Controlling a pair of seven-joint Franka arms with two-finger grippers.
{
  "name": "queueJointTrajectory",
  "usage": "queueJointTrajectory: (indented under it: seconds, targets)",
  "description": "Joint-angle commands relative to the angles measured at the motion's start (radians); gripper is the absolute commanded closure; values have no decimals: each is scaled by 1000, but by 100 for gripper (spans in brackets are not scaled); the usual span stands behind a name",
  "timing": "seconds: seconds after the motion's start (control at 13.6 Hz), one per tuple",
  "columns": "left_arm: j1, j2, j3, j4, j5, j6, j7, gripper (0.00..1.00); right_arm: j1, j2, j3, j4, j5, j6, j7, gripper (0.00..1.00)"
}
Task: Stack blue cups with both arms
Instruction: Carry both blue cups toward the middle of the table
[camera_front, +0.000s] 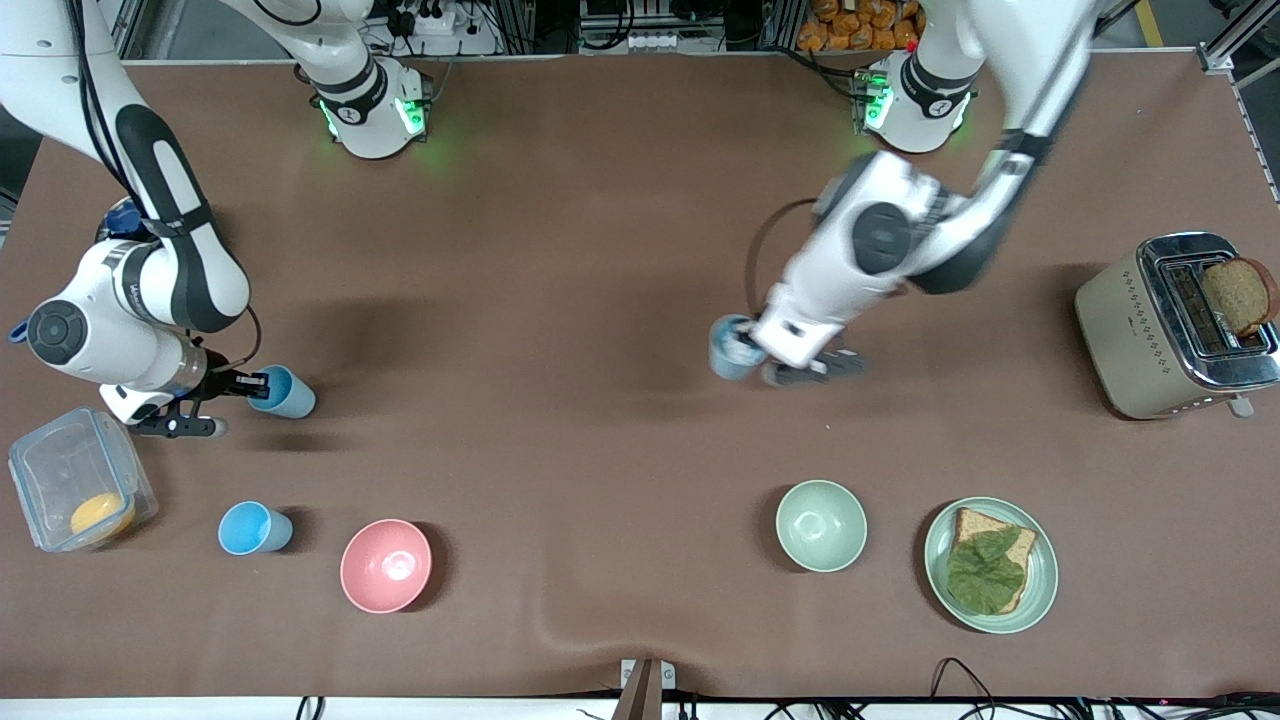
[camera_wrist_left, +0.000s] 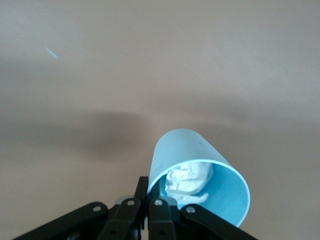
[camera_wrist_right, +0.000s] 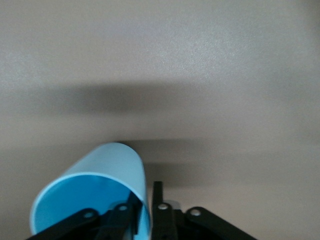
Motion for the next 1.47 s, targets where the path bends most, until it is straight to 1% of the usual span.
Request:
queueJointTrajectory:
  seconds: [0.0, 0.07, 0.22, 0.29, 0.37, 0.59, 0.73, 0.81, 0.88, 0.95, 1.03, 1.17, 1.39]
  targets:
    - [-129, 131, 15, 147, 32, -15, -188, 100, 3, -41, 3, 6, -13, -32, 14, 100]
    - [-166, 152, 15, 167, 67, -15, -254, 100, 3, -58, 4, 16, -13, -63, 14, 100]
    - [-215, 190, 15, 170, 107, 2, -334, 100, 3, -83, 11, 58, -13, -146, 14, 100]
    - [-230, 204, 16, 169, 112, 41, -371, 100, 3, -99, 21, 65, -12, -172, 12, 100]
    - [-237, 220, 16, 169, 118, 81, -403, 100, 3, -121, 52, 65, -7, -184, 14, 100]
    - [-269, 267, 23, 170, 136, 144, -442, 100, 3, -156, 133, 69, 56, -200, 14, 100]
    - [-293, 278, 45, 169, 152, 160, -468, 100, 4, -175, 167, 70, 62, -264, 17, 100]
    - [-300, 281, 52, 169, 152, 158, -468, 83, 9, -182, 187, 70, 62, -289, 41, 100]
    - [-301, 283, 58, 169, 150, 158, -470, 52, 18, -185, 214, 72, 70, -301, 102, 100]
    - [-300, 280, 59, 169, 152, 158, -473, 16, 35, -185, 251, 81, 77, -303, 205, 100]
    - [-298, 266, 64, 169, 152, 155, -479, 0, 62, -178, 270, 96, 77, -300, 306, 100]
    - [-268, 197, 67, 169, 152, 140, -493, 0, 142, -169, 270, 133, 80, -301, 446, 100]
    - [-197, 33, 70, 170, 153, 13, -485, 0, 250, -123, 270, 196, 85, -297, 627, 100]
